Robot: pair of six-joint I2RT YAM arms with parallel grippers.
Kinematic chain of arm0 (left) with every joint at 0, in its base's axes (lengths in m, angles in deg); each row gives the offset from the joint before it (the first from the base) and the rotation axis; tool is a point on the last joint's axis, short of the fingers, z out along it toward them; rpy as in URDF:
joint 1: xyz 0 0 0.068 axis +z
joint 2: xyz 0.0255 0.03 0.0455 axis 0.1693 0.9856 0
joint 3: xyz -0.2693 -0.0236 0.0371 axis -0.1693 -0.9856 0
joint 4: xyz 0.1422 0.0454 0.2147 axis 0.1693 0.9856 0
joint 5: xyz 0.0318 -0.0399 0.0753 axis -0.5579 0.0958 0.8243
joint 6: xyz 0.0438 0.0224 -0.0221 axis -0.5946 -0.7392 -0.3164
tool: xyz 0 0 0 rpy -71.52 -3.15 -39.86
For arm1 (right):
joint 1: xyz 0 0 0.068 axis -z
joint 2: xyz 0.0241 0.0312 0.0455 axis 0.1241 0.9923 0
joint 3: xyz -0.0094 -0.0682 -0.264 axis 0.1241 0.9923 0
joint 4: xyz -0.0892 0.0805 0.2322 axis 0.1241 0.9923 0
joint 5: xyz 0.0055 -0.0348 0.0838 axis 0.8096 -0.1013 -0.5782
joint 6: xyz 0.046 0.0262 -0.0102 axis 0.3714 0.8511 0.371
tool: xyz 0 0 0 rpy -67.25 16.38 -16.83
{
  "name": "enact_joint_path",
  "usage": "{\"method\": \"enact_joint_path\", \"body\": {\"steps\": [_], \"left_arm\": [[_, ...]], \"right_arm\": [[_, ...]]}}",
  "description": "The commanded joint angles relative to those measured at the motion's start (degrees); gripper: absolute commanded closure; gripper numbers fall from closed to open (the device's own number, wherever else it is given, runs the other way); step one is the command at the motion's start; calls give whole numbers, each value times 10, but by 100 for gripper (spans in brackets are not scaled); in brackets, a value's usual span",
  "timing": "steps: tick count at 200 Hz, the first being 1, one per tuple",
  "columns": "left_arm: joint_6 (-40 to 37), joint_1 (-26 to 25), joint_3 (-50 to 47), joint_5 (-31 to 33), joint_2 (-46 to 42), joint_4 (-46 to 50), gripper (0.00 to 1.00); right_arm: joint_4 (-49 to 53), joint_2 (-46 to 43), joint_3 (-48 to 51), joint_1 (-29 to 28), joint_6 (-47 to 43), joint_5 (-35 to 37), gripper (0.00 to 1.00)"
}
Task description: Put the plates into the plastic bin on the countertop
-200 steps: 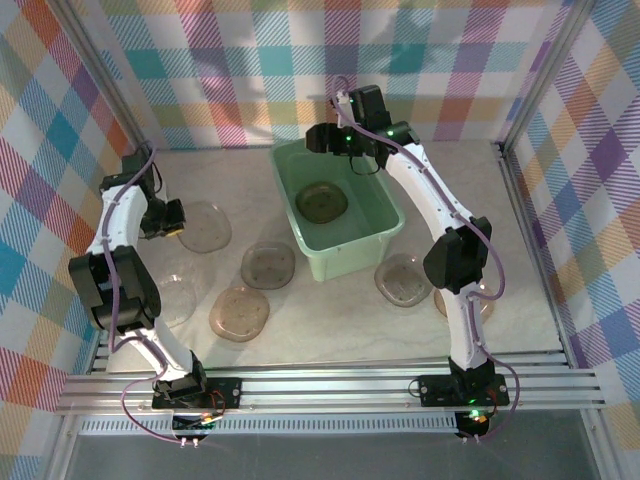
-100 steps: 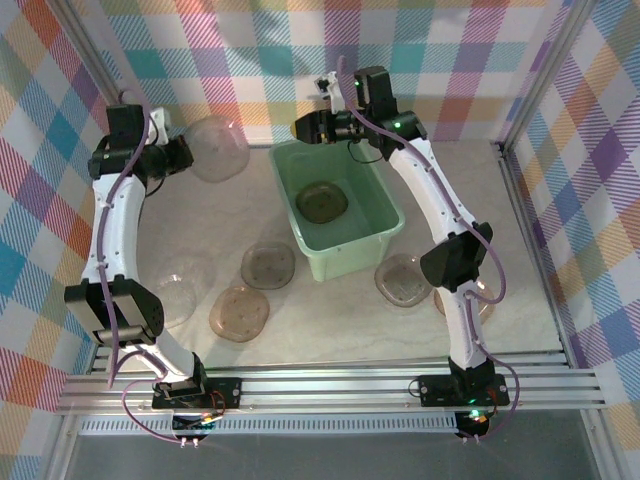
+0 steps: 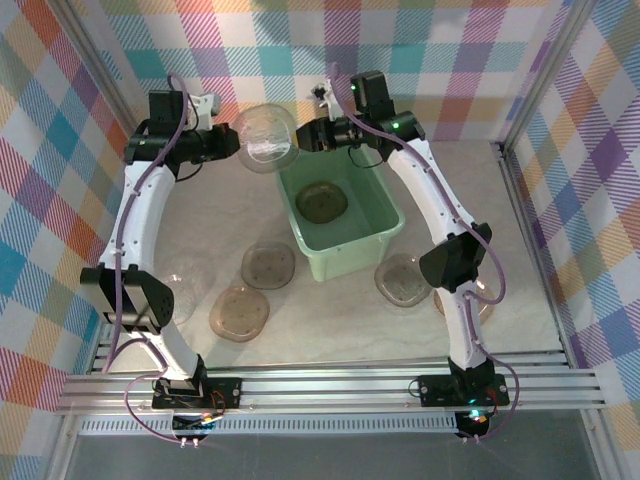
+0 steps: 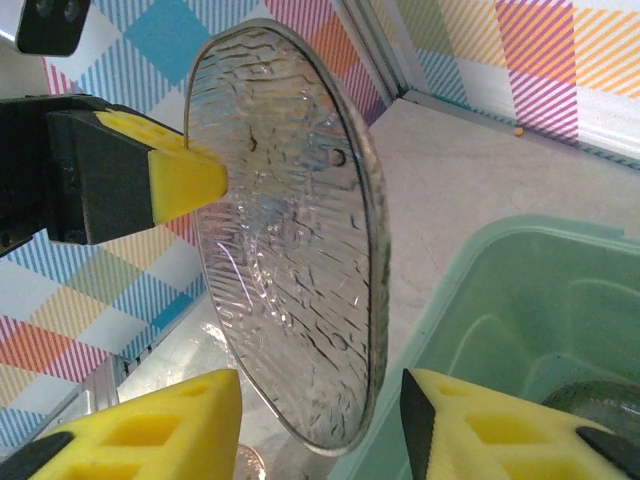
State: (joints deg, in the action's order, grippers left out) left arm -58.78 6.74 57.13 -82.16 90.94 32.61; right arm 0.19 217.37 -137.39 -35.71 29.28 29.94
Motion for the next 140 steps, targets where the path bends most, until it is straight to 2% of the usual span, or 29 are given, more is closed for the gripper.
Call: {"method": "enact_joint_path", "body": {"steps": [1,88,111,140], "left_arm": [[-9,-7,27,-19,2,-12,100],[-15,-21,71,-33,30,14,100],[-15,-24,83,-34,38,17,100],[-15,-29,112,-23,58,37,99]], "right_arm": [[12,-18,4,-5,-7,19,58],[2,-14,13,-8,2,67,80],[-4,-12,16,-8,5,69,91],[-7,-10,16,-8,11,80,96]]}}
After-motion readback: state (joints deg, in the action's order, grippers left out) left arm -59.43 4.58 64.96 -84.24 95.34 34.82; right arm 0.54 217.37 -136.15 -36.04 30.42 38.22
